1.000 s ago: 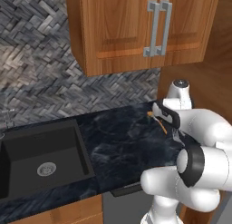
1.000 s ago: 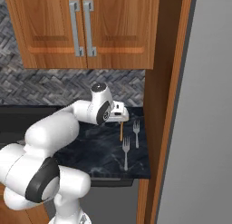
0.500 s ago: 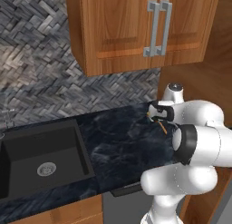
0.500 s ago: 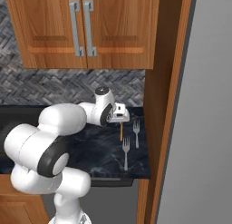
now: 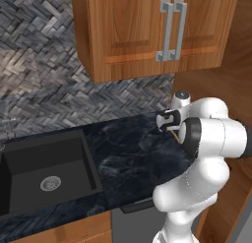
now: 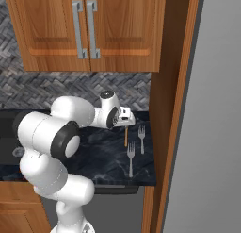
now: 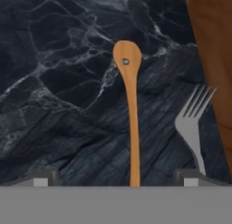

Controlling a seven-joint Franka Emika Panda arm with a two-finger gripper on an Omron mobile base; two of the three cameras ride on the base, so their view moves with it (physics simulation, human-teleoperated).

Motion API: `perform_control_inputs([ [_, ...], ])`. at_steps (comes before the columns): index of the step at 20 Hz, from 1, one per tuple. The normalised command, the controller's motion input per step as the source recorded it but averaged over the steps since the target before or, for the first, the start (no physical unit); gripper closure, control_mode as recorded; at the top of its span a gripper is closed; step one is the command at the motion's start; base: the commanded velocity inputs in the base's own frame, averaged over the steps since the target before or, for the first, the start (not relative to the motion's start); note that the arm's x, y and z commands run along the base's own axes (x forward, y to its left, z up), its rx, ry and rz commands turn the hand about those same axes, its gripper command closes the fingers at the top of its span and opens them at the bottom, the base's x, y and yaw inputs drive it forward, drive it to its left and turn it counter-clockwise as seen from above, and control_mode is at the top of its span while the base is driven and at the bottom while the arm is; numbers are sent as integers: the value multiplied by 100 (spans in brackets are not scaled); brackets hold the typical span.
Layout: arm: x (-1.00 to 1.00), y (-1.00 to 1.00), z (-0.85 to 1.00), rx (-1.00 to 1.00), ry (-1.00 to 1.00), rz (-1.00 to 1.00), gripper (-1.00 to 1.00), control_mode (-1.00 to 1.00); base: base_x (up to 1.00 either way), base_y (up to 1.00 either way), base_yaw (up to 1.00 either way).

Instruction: Organize the utensils by type. Pick up the wooden spoons from the counter and place them in the open cabinet. Then pick up the metallic utensils from the counter and place them in the open drawer.

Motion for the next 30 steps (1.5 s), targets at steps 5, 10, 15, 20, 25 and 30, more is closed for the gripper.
perform_control_inputs([
  [5, 38, -5, -24, 0, 7, 4, -100, -100, 0, 0, 0],
  [10, 31, -15, -23, 0, 9, 8, -100, -100, 0, 0, 0],
  [15, 18, -28, -28, 0, 12, 9, -100, -100, 0, 0, 0],
  [20, 17, -4, -30, 0, 8, 6, -100, -100, 0, 0, 0],
  [25, 16, 0, -28, 0, 4, 5, -100, -100, 0, 0, 0],
  [30, 17, 0, -23, 0, 5, 6, -100, -100, 0, 0, 0],
])
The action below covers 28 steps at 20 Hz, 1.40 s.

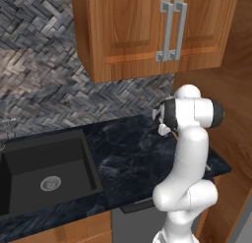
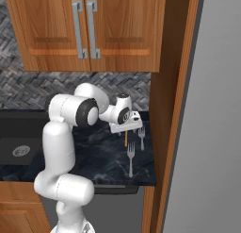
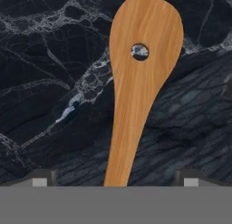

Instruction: Organize the utensils by type. Pick up the wooden spoons from the counter and place them in the open cabinet. Then pick up the metallic utensils from the counter and place them in the open drawer.

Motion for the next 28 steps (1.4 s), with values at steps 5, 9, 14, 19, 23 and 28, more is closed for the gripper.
perform_control_inputs([
  [5, 0, 1, -29, 0, 1, 6, 100, -100, 0, 0, 0],
  [9, -10, 3, -36, 0, 1, 7, 100, -100, 0, 0, 0],
  [14, -26, 5, -39, 0, 1, 5, 100, -100, 0, 0, 0],
  [19, -45, 17, -8, 0, 0, 1, 100, -100, 0, 0, 0],
  [23, -54, 18, 18, 0, 0, 0, 100, -100, 0, 0, 0],
  [28, -46, 17, 48, 0, -4, 0, 100, -100, 0, 0, 0],
])
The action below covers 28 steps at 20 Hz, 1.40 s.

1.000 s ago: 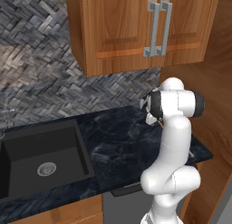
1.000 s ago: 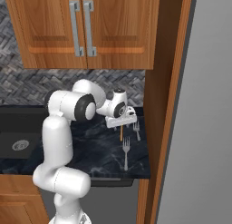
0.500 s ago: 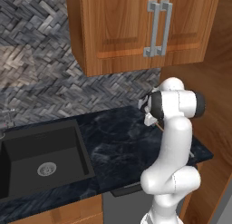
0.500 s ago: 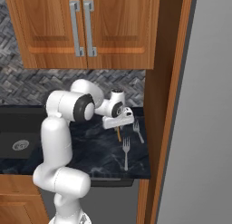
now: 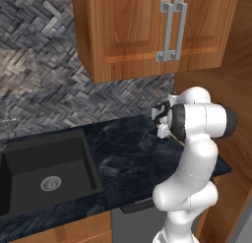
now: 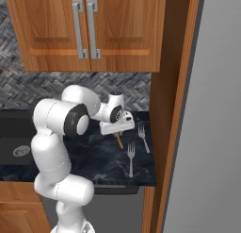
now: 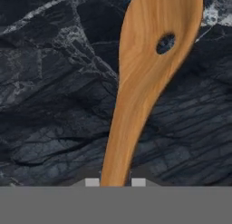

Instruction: Organize the utensils by type. Pick up the wooden spoons from the counter and place them in the open cabinet. Then pick up the metallic utensils from the counter and place them in the open drawer.

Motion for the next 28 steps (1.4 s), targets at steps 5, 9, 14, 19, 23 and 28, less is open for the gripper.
perform_control_inputs([
  [5, -50, 21, 59, 0, -14, 0, 100, -100, 0, 0, 0],
  [9, -49, 29, 54, 0, -18, 0, 100, -100, 0, 0, 0],
  [14, -24, 40, 45, 4, -1, -2, 100, -100, 0, 0, 0],
  [19, -36, 31, 41, 8, -3, -4, 100, -100, 0, 0, 0],
  [23, -27, 39, 41, 3, -6, -3, 100, -100, 0, 0, 0],
  [28, -18, 31, 53, -1, -15, -4, 100, -100, 0, 0, 0],
])
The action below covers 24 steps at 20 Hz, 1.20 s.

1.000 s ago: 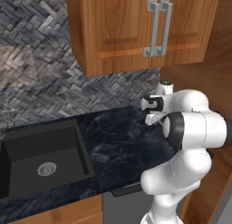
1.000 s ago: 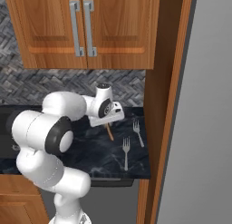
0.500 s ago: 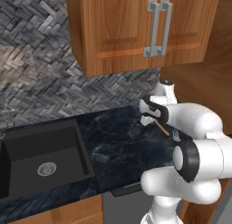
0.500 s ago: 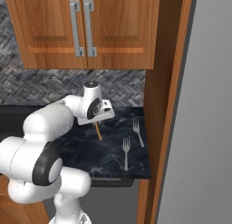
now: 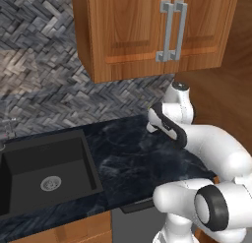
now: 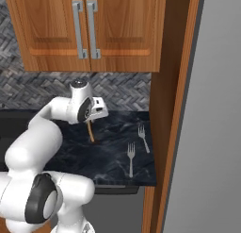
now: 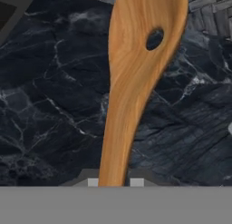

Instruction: Organize the utensils by type. Pick up the wooden spoons from the counter and place them in the open cabinet. Then pick up the metallic utensils from the counter and place them in the open drawer.

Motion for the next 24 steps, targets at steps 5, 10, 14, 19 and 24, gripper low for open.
perform_control_inputs([
  [5, -22, 6, 46, -4, -6, 0, 100, -100, 0, 0, 0],
  [10, -40, 0, 25, -5, 2, -2, 100, -100, 0, 0, 0],
  [14, -38, 1, 25, -7, 0, -10, 100, -100, 0, 0, 0],
  [19, -12, -1, 4, -2, -4, -3, 100, 100, 0, 0, 0],
  [24, 0, 0, 0, 0, 0, 0, 100, 100, -58, -4, 3],
])
